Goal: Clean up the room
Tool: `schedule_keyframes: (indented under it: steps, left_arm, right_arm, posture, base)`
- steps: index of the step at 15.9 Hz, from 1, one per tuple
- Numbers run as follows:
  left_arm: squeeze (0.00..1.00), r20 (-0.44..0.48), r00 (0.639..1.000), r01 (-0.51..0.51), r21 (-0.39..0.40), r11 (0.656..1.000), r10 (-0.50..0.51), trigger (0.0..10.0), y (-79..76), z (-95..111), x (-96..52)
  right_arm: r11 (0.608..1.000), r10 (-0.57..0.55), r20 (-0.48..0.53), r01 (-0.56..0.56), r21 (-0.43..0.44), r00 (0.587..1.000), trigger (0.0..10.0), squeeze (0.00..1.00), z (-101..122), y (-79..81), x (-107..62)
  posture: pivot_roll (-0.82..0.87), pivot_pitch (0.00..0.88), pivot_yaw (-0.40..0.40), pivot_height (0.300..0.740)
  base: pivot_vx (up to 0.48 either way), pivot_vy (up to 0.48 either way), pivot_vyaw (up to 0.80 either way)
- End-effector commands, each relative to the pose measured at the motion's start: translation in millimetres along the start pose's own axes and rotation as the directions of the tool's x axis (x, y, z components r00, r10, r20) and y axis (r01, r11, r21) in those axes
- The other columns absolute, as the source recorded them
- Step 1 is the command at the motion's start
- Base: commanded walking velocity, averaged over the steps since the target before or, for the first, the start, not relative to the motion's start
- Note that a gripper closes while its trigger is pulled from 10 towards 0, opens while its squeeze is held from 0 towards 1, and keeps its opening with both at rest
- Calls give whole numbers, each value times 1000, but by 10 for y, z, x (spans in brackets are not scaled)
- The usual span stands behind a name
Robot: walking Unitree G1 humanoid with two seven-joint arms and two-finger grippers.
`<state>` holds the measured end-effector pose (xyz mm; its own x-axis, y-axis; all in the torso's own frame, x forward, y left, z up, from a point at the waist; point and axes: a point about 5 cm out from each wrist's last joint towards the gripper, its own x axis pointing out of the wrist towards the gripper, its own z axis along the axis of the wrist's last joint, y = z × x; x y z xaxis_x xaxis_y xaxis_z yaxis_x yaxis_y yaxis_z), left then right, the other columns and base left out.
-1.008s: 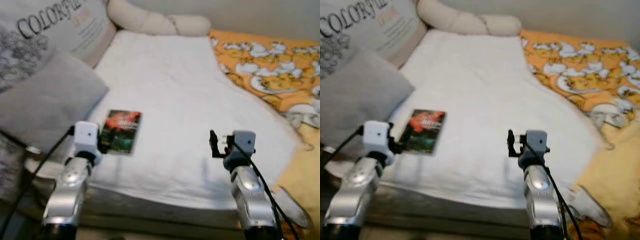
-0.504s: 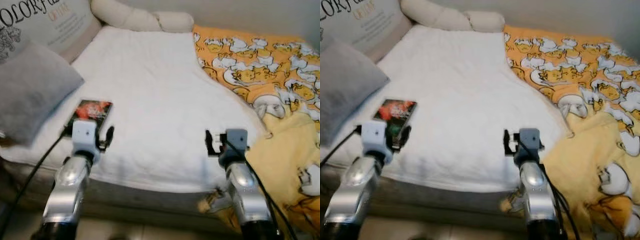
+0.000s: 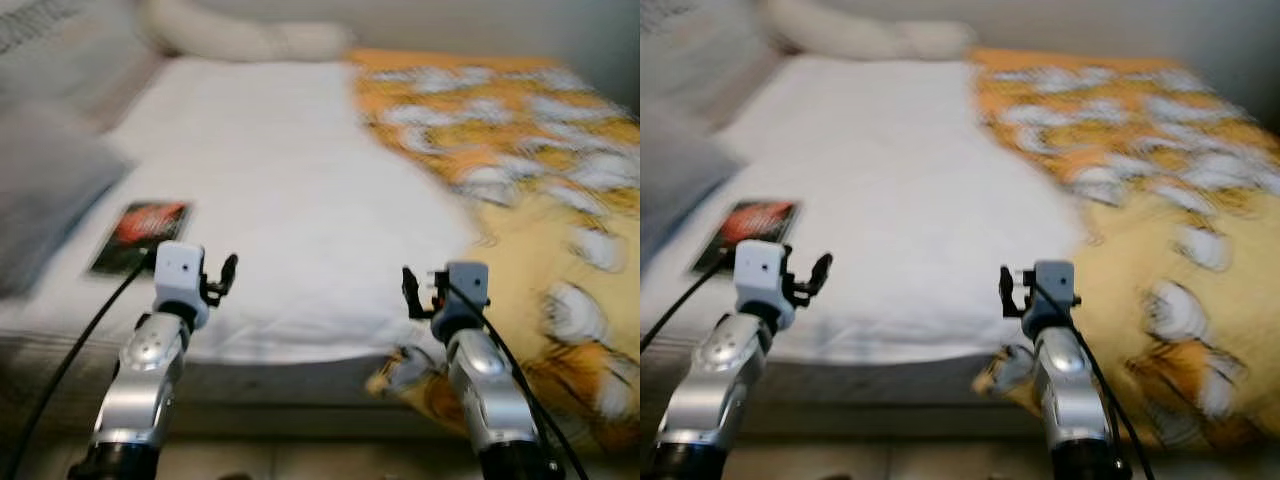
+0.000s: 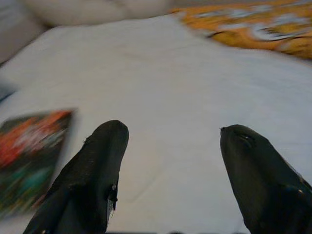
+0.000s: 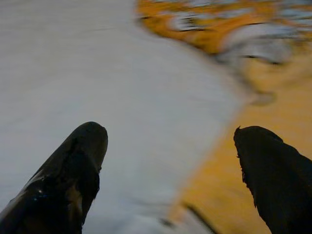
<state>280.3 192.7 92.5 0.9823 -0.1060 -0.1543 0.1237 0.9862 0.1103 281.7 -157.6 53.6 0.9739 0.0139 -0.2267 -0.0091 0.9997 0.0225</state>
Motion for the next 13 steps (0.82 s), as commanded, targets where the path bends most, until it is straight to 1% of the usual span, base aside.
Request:
schedule_keyframes:
  steps: [1,12,13]
  left_arm:
    - [0,11,999,30,13,999,-30,10000,-77,39,42]
    - [0,11,999,34,15,999,-34,10000,-62,41,55]
    - [0,10,999,34,15,999,-34,10000,-59,40,52]
  right_arm:
    - [1000,-7,0,7,3,1000,10000,0,21,-52,18]
    - [1000,15,-36,-15,1,999,10000,0,3,-46,50]
    - [1000,18,-45,-18,3,999,10000,0,-2,-42,52]
  posture:
    - [70,0,-27,740]
    - [67,0,-21,740]
    - [67,0,-21,740]
  base:
    - [244,0,0]
    - [275,0,0]
    - [296,0,-788]
